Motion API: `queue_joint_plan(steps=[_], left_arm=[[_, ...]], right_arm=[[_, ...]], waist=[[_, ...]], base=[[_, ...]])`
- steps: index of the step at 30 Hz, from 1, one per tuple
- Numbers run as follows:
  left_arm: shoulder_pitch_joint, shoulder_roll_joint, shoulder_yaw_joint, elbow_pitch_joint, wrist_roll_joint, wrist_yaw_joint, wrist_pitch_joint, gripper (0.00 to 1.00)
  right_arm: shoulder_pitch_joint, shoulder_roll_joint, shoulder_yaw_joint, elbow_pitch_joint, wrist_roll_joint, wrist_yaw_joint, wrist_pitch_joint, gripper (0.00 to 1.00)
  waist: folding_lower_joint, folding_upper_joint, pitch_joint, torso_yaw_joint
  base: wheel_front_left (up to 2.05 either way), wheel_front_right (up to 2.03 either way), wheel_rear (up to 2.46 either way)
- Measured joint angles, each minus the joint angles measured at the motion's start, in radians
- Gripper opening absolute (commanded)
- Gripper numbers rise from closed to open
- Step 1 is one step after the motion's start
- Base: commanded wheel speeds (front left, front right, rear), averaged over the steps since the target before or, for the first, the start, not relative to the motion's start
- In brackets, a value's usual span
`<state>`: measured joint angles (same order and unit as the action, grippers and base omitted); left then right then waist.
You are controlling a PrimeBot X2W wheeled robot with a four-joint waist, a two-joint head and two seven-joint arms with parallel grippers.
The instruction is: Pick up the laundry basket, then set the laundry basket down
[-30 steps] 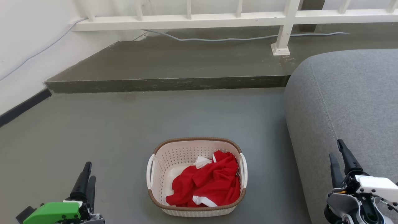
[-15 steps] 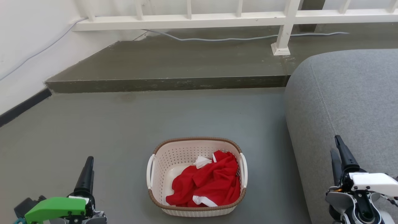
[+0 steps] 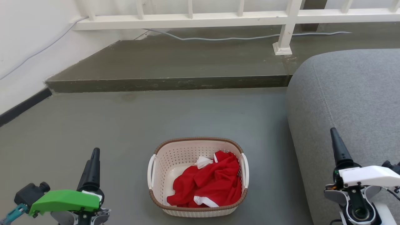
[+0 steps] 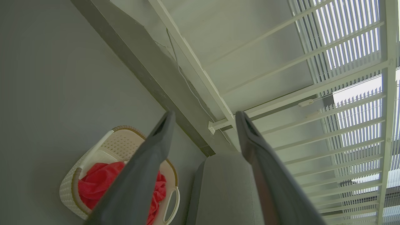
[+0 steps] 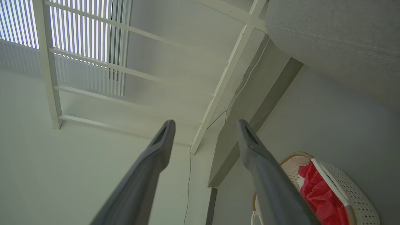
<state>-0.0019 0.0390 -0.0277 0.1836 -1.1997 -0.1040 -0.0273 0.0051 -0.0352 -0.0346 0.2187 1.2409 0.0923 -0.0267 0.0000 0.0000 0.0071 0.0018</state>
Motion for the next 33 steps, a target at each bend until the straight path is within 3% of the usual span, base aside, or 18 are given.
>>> queue_joint_plan(steps=[14,33], left_arm=[[0.010,0.013,-0.058,-0.061,0.310,0.044,-0.042,1.00],[0.030,0.013,-0.136,-0.132,0.627,0.109,-0.099,1.00]], right_arm=[[0.016,0.000,0.068,-0.044,-0.275,-0.034,-0.043,1.00],[0.029,-0.002,0.142,-0.111,-0.538,-0.095,-0.103,1.00]], waist=[[0.0000,0.0000,0.005,0.002],[0.0000,0.0000,0.016,0.001]], base=[[0.00,0.00,0.00],[0.00,0.00,0.00]])
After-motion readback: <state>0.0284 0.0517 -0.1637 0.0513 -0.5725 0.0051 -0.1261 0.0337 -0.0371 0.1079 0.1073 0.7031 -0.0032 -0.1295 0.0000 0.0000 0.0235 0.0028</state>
